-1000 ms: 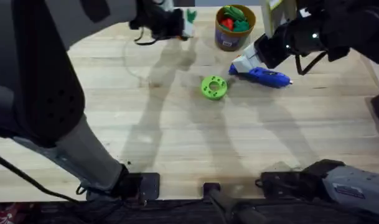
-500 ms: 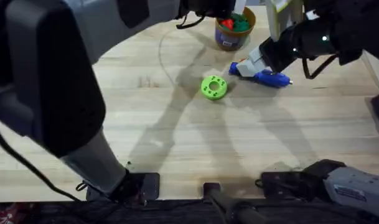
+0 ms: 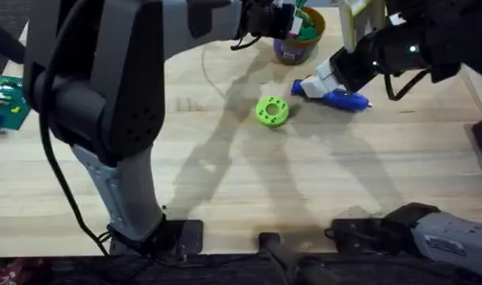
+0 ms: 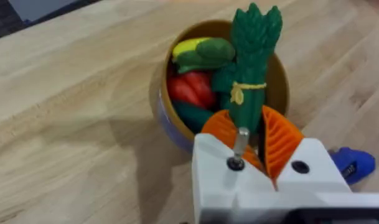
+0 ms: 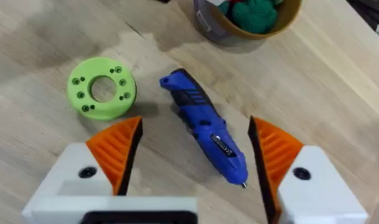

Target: Pick up the gripper from the table and insert it into the empty holder that is missing its gripper. Then pick up a screw, insert it into the mounting hole, and use the screwdriver to tighten it. Finally, clean up the table by picking up the vegetable and placing it into the bucket.

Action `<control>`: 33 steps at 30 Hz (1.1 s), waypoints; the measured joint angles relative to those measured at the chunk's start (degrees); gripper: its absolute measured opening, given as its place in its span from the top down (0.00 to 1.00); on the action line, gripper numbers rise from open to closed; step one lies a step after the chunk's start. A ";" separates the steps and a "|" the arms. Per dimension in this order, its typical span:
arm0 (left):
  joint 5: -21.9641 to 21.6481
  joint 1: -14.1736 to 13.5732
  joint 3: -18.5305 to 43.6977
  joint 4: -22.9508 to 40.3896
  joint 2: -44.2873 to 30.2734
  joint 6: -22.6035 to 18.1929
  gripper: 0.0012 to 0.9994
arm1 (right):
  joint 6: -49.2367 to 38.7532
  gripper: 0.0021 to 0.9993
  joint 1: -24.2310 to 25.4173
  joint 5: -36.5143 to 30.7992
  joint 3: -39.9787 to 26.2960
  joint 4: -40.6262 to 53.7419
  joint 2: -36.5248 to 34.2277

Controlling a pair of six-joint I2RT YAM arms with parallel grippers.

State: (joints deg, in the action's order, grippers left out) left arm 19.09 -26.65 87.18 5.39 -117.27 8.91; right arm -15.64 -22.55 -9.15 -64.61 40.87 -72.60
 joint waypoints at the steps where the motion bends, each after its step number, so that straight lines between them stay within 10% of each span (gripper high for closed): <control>1: -0.24 0.00 0.00 -0.40 0.02 0.10 0.97 | 0.00 0.03 0.00 0.00 0.00 0.00 0.00; 3: -0.65 0.01 0.00 -0.58 0.02 -0.08 0.85 | 0.00 0.03 0.00 0.00 0.00 0.01 0.00; 9: -0.90 0.00 0.00 -0.67 0.02 0.16 0.03 | 0.00 0.03 0.00 0.00 0.01 0.00 0.00; 22: -0.95 0.83 0.00 -0.42 1.59 0.14 0.00 | 0.00 0.03 0.00 0.00 0.01 -0.11 0.00; 33: -3.56 10.51 0.49 31.73 17.04 -6.56 0.00 | 5.09 0.03 0.00 0.00 0.01 -0.06 6.45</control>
State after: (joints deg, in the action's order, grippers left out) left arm 15.53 -16.14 87.67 37.12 -100.24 2.36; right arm -10.55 -22.55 -9.15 -64.60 40.81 -66.15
